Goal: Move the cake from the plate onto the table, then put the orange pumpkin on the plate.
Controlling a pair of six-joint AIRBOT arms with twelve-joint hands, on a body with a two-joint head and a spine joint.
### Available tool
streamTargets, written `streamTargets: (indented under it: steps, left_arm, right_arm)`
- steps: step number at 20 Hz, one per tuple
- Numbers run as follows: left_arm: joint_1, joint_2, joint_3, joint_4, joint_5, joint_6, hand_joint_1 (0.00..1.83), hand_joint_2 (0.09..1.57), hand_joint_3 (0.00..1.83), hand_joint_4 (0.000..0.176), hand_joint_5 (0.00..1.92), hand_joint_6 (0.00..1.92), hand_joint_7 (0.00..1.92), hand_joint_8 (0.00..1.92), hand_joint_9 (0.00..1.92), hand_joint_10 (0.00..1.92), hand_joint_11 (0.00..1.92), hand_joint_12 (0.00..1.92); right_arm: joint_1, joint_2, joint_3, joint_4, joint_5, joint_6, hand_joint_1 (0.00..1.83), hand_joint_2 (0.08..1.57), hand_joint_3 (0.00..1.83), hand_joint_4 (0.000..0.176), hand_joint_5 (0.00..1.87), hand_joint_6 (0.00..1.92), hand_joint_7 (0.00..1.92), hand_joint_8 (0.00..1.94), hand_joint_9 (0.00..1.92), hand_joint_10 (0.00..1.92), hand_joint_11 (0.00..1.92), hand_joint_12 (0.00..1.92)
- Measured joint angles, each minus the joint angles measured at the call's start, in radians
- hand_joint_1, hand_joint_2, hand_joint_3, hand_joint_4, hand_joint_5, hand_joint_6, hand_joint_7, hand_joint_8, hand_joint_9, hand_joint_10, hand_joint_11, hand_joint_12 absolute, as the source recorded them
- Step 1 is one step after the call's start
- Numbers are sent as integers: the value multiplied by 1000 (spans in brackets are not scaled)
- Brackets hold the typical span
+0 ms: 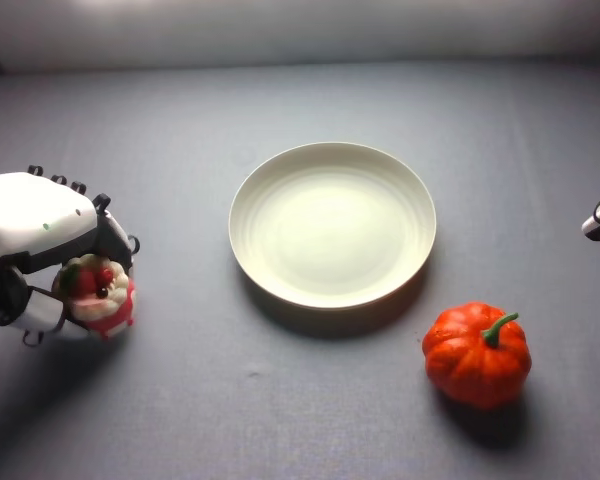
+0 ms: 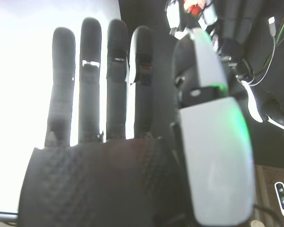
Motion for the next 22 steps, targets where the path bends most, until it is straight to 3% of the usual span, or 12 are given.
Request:
streamTargets:
  steps: [2, 3, 4, 5, 8, 10, 12, 13, 14, 16, 17, 22]
  left_arm:
    - [12, -2, -6, -23, -13, 6, 1000, 938, 0, 0, 460, 0, 673, 2, 755, 80, 342, 1115]
    - [18, -3, -13, -22, -22, 6, 952, 924, 0, 23, 371, 0, 524, 0, 589, 15, 259, 947]
    - [23, -4, -18, -22, -28, 6, 952, 924, 0, 23, 371, 0, 524, 0, 589, 15, 259, 947]
    - [25, -4, -25, -22, -35, 6, 896, 890, 0, 9, 322, 0, 439, 0, 467, 2, 247, 712]
    - [39, 20, -53, -37, -90, 6, 902, 882, 1, 19, 282, 3, 344, 1, 354, 1, 53, 840]
    - [63, 55, -86, -52, -160, 6, 838, 846, 0, 57, 217, 1, 272, 0, 298, 2, 0, 939]
    - [79, 76, -109, -59, -212, 6, 833, 849, 0, 51, 208, 1, 275, 2, 323, 9, 0, 1007]
    - [91, 86, -124, -68, -246, 5, 844, 837, 0, 54, 210, 1, 266, 1, 331, 6, 10, 970]
    - [109, 95, -137, -73, -294, -7, 773, 839, 1, 93, 178, 0, 249, 0, 310, 2, 18, 882]
    - [140, 106, -154, -100, -387, -35, 841, 830, 0, 104, 168, 1, 216, 2, 230, 2, 0, 736]
    - [163, 114, -165, -111, -433, -47, 894, 830, 0, 97, 173, 4, 196, 0, 198, 0, 0, 711]
    - [276, 144, -208, -180, -627, -74, 875, 885, 5, 54, 213, 2, 209, 4, 209, 4, 0, 741]
  right_arm:
    - [0, 0, 0, 3, 3, 1, 841, 1232, 0, 0, 783, 37, 821, 3, 713, 69, 186, 1102]
    - [0, 0, 0, 3, 0, 3, 858, 1233, 0, 0, 789, 20, 821, 1, 722, 49, 205, 1082]
    - [0, 0, 0, 3, -1, 4, 858, 1233, 0, 0, 789, 20, 821, 1, 722, 49, 205, 1082]
    - [0, 0, 0, 3, -1, 5, 861, 1228, 0, 0, 792, 13, 815, 3, 716, 34, 200, 1072]
    - [0, 0, 0, -5, -2, 7, 842, 1207, 0, 0, 792, 3, 803, 0, 709, 11, 236, 1019]
    - [7, 0, 0, -24, -3, 7, 778, 1190, 0, 0, 763, 0, 764, 0, 690, 0, 243, 921]
    - [24, 0, 0, -46, -4, 10, 775, 1177, 0, 0, 743, 0, 748, 0, 691, 2, 243, 906]
    - [41, 0, 0, -61, -8, 10, 742, 1151, 0, 0, 679, 0, 682, 0, 635, 0, 202, 946]
    - [67, -2, 0, -94, -19, 11, 770, 1100, 0, 0, 487, 0, 559, 0, 601, 1, 145, 1268]
    - [128, -16, 0, -168, -56, 18, 802, 998, 0, 14, 318, 0, 460, 0, 560, 0, 116, 1303]
    - [152, -26, 3, -211, -72, 34, 820, 987, 0, 2, 308, 2, 429, 0, 534, 0, 101, 1307]
    - [260, -103, 46, -434, -206, 131, 896, 893, 0, 0, 349, 3, 464, 5, 593, 16, 239, 1224]
